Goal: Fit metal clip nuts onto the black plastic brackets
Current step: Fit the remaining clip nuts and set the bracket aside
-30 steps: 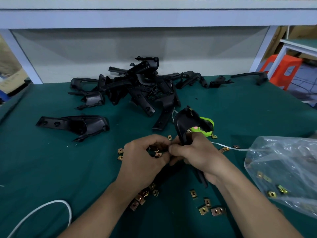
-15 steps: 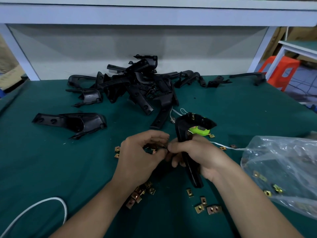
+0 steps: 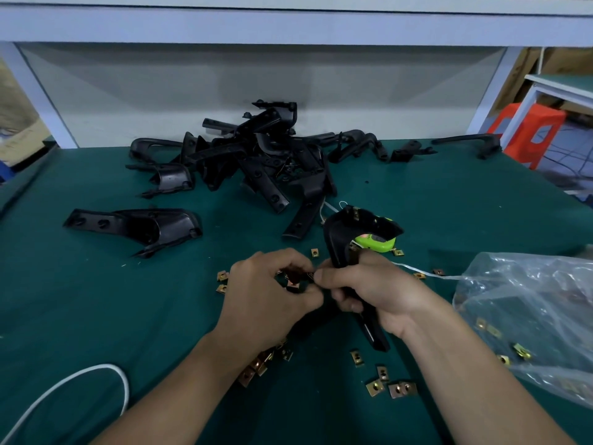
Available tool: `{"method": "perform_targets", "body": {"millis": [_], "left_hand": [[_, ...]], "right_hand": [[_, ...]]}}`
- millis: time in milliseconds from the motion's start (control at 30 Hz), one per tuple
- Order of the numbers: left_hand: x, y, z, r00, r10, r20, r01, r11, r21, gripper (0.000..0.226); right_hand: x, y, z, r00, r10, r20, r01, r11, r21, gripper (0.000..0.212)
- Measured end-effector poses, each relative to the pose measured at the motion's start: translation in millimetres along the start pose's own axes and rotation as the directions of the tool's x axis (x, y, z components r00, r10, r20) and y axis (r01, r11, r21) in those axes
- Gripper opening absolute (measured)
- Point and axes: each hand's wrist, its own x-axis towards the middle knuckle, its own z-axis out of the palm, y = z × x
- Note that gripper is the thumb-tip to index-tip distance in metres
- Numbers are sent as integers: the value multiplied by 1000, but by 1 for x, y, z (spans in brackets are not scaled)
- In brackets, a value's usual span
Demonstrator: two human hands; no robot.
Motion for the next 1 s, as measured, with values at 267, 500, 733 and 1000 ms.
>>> {"method": "perform_targets", "body": {"millis": [267, 500, 733, 1000], "left_hand": [[2, -1, -1, 997, -30, 73, 40, 990, -139, 10], [6, -3, -1, 992, -29, 125, 49, 986, -159, 10], [8, -5, -3, 997, 8, 80, -7, 1000, -19, 9], [13, -14, -7, 994, -87, -66, 102, 958, 269, 13]], "right_hand": [[-3, -1, -5, 997, 23, 75, -19, 999, -47, 15], [-2, 0, -6, 994, 47, 103, -44, 999, -32, 14], [-1, 1, -9, 997, 62, 47, -58, 996, -67, 8], [5, -1, -49, 756, -347, -556, -224, 661, -716, 30]]}}
